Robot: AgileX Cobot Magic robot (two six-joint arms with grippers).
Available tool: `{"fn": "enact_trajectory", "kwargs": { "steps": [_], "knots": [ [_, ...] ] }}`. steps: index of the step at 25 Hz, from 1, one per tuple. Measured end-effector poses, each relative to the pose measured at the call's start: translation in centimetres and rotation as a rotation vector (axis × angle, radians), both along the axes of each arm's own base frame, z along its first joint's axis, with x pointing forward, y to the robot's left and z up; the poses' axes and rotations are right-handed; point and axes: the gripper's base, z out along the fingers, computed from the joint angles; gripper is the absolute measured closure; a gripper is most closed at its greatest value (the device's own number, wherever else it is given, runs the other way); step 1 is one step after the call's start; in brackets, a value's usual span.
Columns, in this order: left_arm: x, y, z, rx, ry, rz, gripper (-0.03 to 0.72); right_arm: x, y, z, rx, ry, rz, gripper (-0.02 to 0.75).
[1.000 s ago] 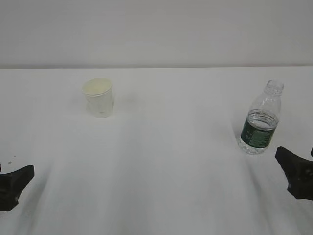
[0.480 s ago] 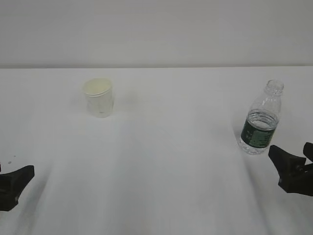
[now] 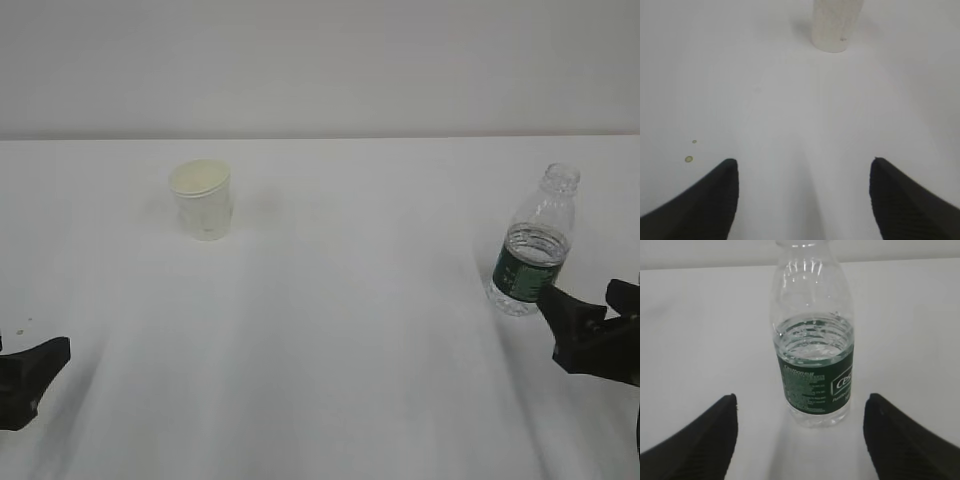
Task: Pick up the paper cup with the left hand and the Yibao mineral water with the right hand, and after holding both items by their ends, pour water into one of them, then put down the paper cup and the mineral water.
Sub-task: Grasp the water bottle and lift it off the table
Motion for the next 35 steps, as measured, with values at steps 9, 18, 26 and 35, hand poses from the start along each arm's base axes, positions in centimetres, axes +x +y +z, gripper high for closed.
{"fn": "enact_trajectory", "kwargs": {
  "steps": [9,18,26,35],
  "knots": [
    [0.0,0.0,0.0,0.000,0.000,0.000,0.099,1.3,0.3,-0.8,-0.006,0.020,-0.002,0.146],
    [0.0,0.0,0.0,-0.002,0.001,0.001,0.099,2.5,0.5,-1.5,-0.010,0.033,-0.001,0.146],
    [0.0,0.0,0.0,-0.002,0.001,0.001,0.099,3.5,0.7,-1.8,-0.028,0.023,0.006,0.146],
    [0.0,0.0,0.0,-0.002,0.002,0.001,0.099,4.5,0.9,-2.7,-0.033,0.038,0.003,0.146]
  ]
}}
